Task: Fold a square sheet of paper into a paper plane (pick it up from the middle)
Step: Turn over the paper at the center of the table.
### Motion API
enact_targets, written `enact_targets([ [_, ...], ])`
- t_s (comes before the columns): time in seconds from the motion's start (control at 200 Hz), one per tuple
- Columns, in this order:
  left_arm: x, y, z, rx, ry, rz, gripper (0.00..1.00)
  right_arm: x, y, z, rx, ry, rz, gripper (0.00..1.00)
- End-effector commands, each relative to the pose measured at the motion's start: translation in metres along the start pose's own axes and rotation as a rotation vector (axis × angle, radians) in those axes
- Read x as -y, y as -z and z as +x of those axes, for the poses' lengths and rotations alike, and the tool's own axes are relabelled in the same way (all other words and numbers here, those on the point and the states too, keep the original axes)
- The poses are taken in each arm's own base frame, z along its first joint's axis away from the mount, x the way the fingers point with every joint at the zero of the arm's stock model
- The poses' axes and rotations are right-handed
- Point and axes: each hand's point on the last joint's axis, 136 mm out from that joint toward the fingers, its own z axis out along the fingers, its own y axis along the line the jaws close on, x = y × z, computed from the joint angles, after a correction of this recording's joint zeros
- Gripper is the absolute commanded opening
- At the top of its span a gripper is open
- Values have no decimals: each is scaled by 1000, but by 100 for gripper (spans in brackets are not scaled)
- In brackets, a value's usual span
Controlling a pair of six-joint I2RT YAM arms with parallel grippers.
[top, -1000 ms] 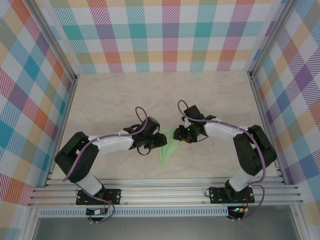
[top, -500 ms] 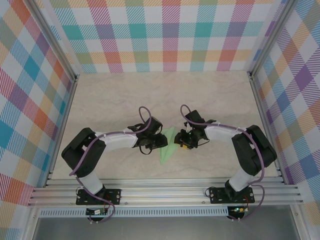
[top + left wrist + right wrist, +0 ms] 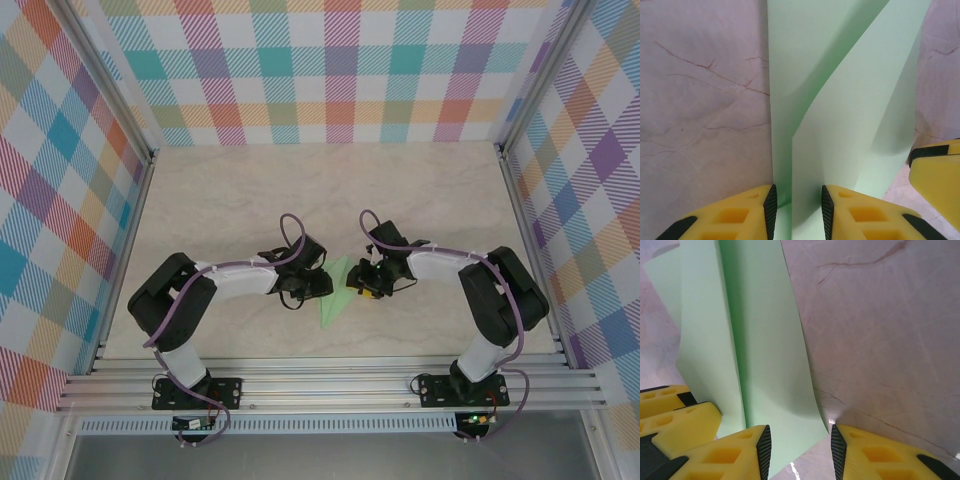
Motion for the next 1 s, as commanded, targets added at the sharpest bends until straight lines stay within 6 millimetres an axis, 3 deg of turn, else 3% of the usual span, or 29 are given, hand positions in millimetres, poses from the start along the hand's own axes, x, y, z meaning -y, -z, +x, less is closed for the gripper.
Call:
enact_targets([
  [0.0,-7,-3,0,-16,-6,-34,31,0,-6,3,-23,-11,-1,39],
  [0.48,-17,-7,5,-22,11,-66,25,-29,-5,-2,-29,20,-105,39],
  [0.995,-19,-9,1,-8,106,6,22,-37,-5,-4,-33,11,-142,42],
])
